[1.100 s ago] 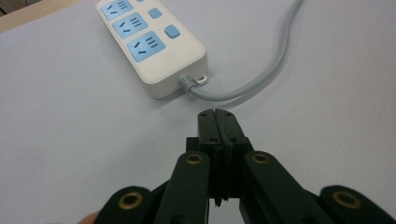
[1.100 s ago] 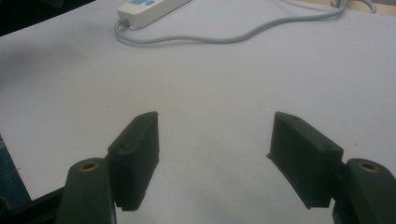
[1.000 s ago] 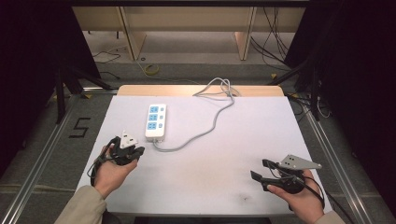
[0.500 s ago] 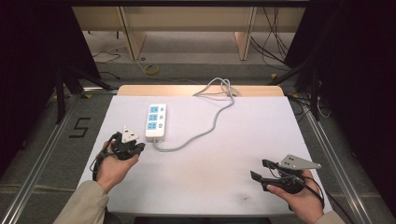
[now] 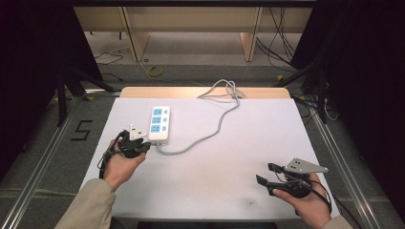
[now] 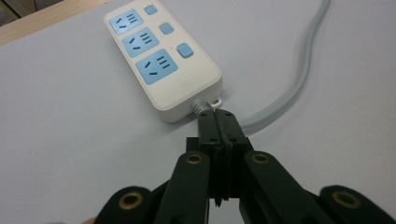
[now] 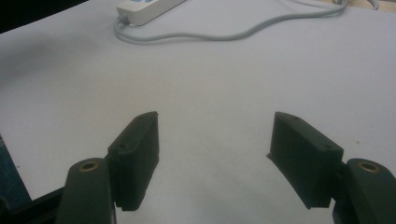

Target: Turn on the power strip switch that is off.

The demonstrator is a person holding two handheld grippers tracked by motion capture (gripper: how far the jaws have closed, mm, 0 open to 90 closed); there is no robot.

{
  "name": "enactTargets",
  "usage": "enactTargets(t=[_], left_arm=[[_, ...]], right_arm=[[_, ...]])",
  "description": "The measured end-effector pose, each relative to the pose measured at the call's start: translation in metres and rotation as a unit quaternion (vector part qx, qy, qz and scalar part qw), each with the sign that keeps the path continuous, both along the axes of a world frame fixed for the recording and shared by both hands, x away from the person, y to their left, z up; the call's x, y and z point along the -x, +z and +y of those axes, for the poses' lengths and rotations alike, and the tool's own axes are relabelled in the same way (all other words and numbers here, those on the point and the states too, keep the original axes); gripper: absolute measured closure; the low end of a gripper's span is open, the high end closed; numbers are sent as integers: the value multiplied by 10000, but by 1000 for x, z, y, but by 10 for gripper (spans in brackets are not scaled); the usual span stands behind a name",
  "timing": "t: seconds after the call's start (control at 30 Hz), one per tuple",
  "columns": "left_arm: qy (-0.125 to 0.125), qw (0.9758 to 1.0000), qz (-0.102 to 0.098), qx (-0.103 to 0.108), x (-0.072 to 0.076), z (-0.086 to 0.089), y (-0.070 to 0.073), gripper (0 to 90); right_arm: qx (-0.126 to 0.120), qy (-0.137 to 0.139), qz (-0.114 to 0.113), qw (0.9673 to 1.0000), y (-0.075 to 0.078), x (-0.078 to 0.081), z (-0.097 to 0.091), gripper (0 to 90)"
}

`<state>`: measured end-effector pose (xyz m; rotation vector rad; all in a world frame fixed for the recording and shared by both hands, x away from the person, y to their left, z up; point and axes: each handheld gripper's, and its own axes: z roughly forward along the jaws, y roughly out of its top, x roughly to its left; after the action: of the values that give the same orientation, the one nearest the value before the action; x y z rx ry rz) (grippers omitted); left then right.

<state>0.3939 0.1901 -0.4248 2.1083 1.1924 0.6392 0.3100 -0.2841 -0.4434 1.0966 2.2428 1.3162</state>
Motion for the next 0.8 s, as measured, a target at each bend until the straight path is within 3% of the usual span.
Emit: enactTargets(t=[0.8], left_arm=[[80,10000,8,-53,-16,-4,2,899]], right_arm=[[15,17,34,10000,0,1,0,331]])
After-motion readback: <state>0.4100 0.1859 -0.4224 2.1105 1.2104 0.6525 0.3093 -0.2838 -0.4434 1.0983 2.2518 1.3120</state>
